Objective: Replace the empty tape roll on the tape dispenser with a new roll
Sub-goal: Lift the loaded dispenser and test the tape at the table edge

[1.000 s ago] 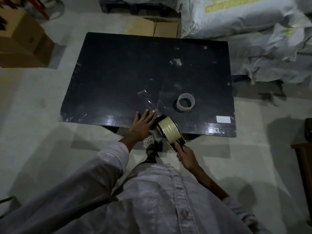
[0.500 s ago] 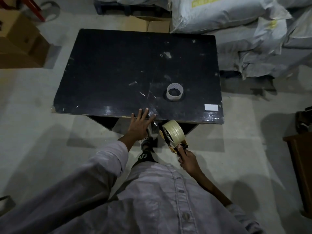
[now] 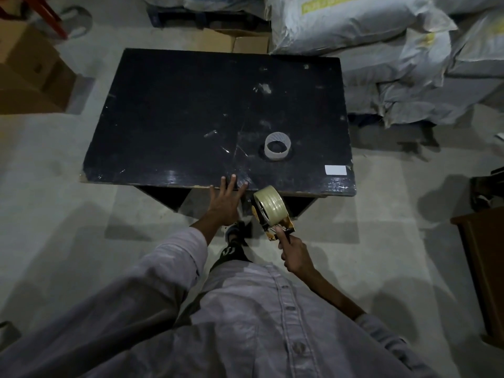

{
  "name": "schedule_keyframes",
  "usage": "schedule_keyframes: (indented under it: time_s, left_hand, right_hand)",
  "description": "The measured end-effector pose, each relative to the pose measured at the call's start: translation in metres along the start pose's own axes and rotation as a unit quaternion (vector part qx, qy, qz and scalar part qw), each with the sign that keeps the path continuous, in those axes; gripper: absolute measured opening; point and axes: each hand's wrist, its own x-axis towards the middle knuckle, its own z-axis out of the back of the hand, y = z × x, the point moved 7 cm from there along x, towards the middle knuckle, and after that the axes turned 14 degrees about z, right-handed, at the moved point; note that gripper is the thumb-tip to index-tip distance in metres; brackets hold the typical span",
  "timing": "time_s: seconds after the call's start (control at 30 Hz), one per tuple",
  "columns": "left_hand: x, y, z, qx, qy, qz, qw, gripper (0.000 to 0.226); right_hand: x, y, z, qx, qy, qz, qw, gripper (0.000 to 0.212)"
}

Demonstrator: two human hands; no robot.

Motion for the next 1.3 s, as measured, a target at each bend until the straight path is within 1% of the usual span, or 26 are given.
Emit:
schedule_keyframes:
  time_s: [0.1,0.17,0.27,0.37,0.47,0.57,0.6,0.7,0.87,0.97,1.03,1.1,1.13,1.2,1.23,1.3]
  left_hand:
    - [0.002,0.002,0.0,0.006,0.002,-0.003,1.0,0.132]
    - [0.004,0.004,-0.002,0.008,0.0,-0.005,1.0,0.132]
    - [0.005,0.003,-0.005,0.016,-0.011,-0.009,1.0,0.132]
    - [0.005,0.002,-0.006,0.006,-0.016,-0.008,1.0,0.128]
    - [0.006,0.003,-0.004,0.001,-0.008,-0.011,1.0,0.125]
    - [0.005,0.006,-0.003,0.001,-0.007,-0.022,1.0,0.125]
    - [0.004,0.008,-0.002,0.001,-0.005,-0.026,1.0,0.125]
    - [0.004,0.012,-0.002,-0.001,-0.004,-0.035,0.999,0.121]
    - [0.005,0.013,-0.002,-0.002,0.002,-0.039,0.999,0.119]
    - [0.005,0.013,-0.001,-0.005,0.006,-0.041,0.999,0.119]
    - [0.003,0.014,0.001,-0.003,0.009,-0.042,0.999,0.119]
    - [0.0,0.013,0.005,-0.001,0.017,-0.045,0.999,0.119]
    - [-0.002,0.013,0.008,0.002,0.018,-0.047,0.999,0.118]
    - [-0.003,0.015,0.012,0.003,0.021,-0.051,0.998,0.115]
    - [-0.004,0.016,0.013,0.001,0.024,-0.052,0.998,0.113]
    - [-0.005,0.017,0.015,-0.001,0.032,-0.054,0.998,0.111]
  right_hand:
    - [-0.001,0.007,-0.006,-0.036,0.007,0.006,0.999,0.079]
    - [-0.007,-0.004,-0.009,-0.076,0.018,-0.012,0.997,0.08]
    - [-0.018,-0.015,-0.013,-0.105,0.026,-0.04,0.993,0.077]
    - [-0.017,-0.01,-0.018,-0.08,0.011,-0.056,0.995,0.084]
    - [-0.016,-0.012,-0.019,-0.072,-0.007,-0.074,0.995,0.086]
    - [-0.016,-0.017,-0.015,-0.11,0.003,-0.066,0.992,0.082]
    - [-0.017,-0.016,-0.014,-0.131,0.013,-0.059,0.99,0.083]
    - [-0.017,-0.011,-0.008,-0.194,0.027,-0.039,0.98,0.098]
    - [-0.016,0.002,-0.005,-0.222,0.037,-0.037,0.974,0.091]
    - [-0.006,-0.001,-0.007,-0.226,0.032,-0.038,0.973,0.107]
    - [0.014,-0.007,-0.01,-0.249,0.032,-0.026,0.968,0.111]
    - [0.025,0.01,-0.015,-0.318,0.064,-0.019,0.946,0.105]
    - [0.022,0.025,-0.019,-0.36,0.097,-0.021,0.928,0.099]
    - [0.015,0.019,-0.031,-0.425,0.184,-0.03,0.886,0.083]
    - [0.006,0.01,-0.034,-0.448,0.215,-0.041,0.866,0.08]
    - [-0.011,-0.013,-0.026,-0.475,0.216,-0.067,0.85,0.082]
